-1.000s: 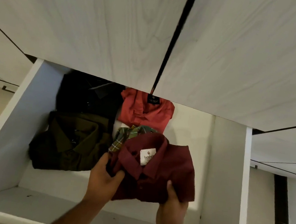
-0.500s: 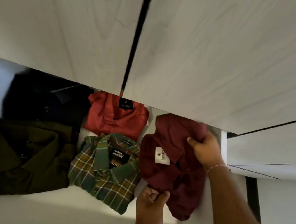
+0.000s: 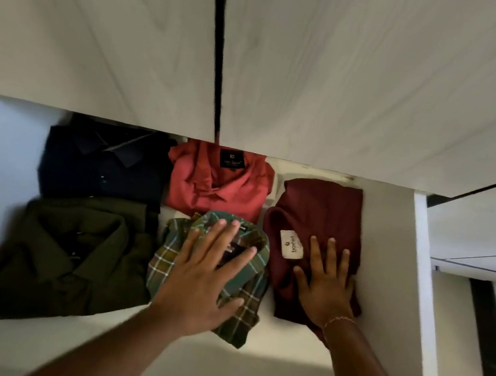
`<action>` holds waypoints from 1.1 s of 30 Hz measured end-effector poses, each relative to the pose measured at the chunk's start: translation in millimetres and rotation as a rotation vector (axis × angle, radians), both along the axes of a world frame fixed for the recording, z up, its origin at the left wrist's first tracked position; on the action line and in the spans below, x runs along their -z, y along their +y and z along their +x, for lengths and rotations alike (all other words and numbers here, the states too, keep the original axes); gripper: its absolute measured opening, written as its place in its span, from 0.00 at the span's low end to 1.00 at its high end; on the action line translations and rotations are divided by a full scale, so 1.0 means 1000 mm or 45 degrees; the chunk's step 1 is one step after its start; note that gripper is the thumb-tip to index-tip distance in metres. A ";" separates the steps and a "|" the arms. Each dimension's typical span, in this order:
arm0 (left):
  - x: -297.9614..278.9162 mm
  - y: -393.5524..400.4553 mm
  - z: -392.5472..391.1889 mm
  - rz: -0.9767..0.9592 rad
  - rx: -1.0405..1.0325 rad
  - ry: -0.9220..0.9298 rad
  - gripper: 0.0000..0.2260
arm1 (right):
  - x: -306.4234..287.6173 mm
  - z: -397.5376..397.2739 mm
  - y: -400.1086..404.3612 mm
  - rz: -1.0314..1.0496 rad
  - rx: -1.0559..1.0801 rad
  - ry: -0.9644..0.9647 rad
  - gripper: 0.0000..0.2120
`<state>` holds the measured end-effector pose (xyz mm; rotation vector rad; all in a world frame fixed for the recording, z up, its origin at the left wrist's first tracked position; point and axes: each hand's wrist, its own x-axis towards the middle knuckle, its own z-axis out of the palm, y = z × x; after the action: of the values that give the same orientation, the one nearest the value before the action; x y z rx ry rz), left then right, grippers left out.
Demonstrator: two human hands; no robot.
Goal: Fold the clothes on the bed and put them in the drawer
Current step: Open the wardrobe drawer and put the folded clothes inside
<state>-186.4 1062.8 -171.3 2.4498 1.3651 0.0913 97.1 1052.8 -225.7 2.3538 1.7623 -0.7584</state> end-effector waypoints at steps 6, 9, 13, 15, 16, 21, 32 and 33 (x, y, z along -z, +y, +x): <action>0.044 -0.003 0.007 -0.258 -0.093 0.208 0.44 | 0.009 -0.026 -0.005 -0.019 0.194 -0.057 0.35; 0.044 -0.027 0.026 -0.251 -0.326 0.154 0.43 | 0.011 -0.028 -0.010 -0.036 0.207 -0.080 0.35; 0.047 -0.025 0.023 -0.354 -0.312 0.114 0.44 | 0.009 -0.022 -0.006 -0.141 0.185 -0.071 0.36; 0.033 -0.016 0.019 -0.460 -0.255 0.067 0.45 | -0.002 -0.023 -0.001 -0.161 0.198 -0.089 0.36; 0.016 -0.015 0.010 -0.454 -0.239 0.032 0.44 | -0.015 -0.032 -0.001 -0.042 0.208 -0.118 0.36; -0.027 -0.034 -0.090 0.110 -0.459 0.011 0.35 | -0.065 -0.129 -0.028 0.646 -0.163 0.038 0.35; 0.040 -0.051 -0.232 -0.337 -0.399 0.438 0.40 | -0.012 -0.200 -0.063 0.215 -0.483 -0.089 0.39; 0.039 -0.054 -0.238 -0.333 -0.357 0.428 0.40 | -0.015 -0.201 -0.066 0.194 -0.470 -0.089 0.40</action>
<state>-424.3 1008.3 -210.3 2.1094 1.7306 -0.4246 -104.2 987.0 -210.4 2.0132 2.2018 -0.4965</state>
